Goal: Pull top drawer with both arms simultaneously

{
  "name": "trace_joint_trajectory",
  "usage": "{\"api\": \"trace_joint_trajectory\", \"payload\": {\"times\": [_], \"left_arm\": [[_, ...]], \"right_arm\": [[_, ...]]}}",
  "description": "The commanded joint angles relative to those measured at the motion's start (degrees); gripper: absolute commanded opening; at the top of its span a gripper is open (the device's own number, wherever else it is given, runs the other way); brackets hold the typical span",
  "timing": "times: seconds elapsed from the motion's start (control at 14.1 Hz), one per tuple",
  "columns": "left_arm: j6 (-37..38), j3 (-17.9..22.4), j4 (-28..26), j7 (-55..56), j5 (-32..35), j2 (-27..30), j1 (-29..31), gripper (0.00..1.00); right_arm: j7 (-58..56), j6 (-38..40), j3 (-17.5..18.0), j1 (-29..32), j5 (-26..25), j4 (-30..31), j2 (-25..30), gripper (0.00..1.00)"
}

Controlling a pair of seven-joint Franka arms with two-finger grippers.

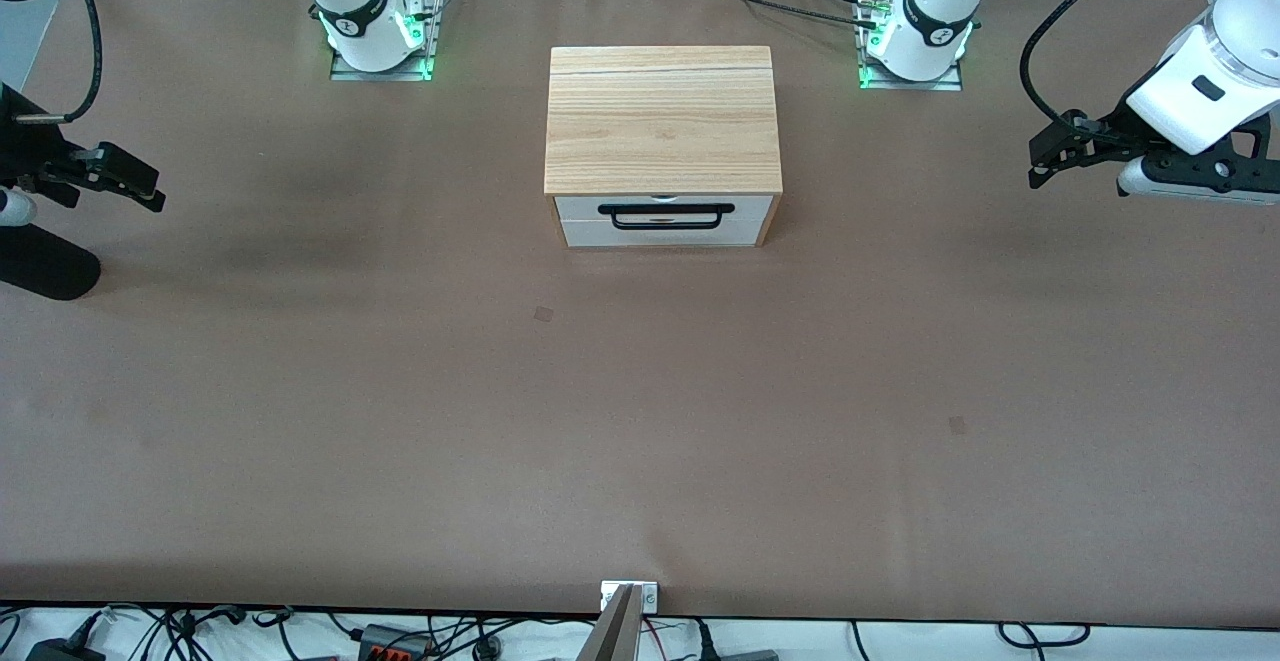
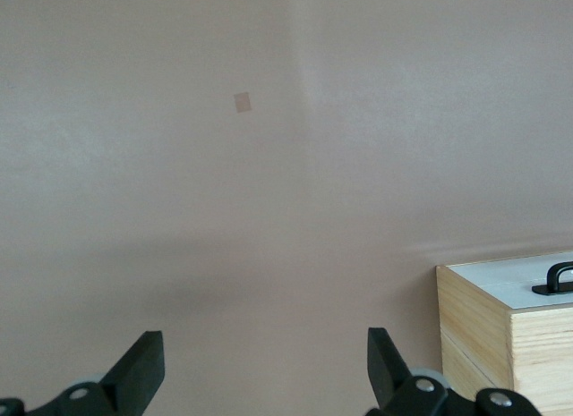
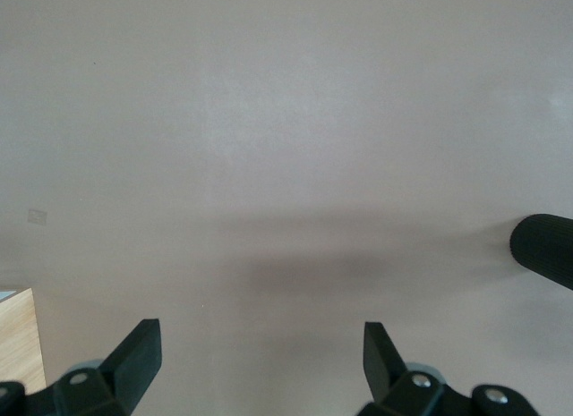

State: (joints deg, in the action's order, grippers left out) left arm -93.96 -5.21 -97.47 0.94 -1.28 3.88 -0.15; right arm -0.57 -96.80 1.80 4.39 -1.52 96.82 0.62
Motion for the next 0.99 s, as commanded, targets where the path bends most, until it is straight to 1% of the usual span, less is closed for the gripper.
{"api": "trace_joint_trajectory", "payload": {"times": [0.0, 0.42, 0.92], "left_arm": [[1.41, -0.07, 1.93, 0.12, 0.84, -0.89, -0.03, 1.0], [2.55, -0.07, 1.93, 0.2, 0.93, -0.89, -0.12, 1.0], [2.55, -0.07, 2.02, 0.38, 0.93, -0.89, -0.12, 1.0]], "right_arm": [[-0.66, -0.06, 0.13, 0.36, 0.12, -0.14, 0.43, 1.0], [-0.75, -0.23, 0.13, 0.45, 0.12, -0.14, 0.26, 1.0], [-0.66, -0.85, 0.04, 0.45, 0.82, -0.58, -1.32, 1.0]]}}
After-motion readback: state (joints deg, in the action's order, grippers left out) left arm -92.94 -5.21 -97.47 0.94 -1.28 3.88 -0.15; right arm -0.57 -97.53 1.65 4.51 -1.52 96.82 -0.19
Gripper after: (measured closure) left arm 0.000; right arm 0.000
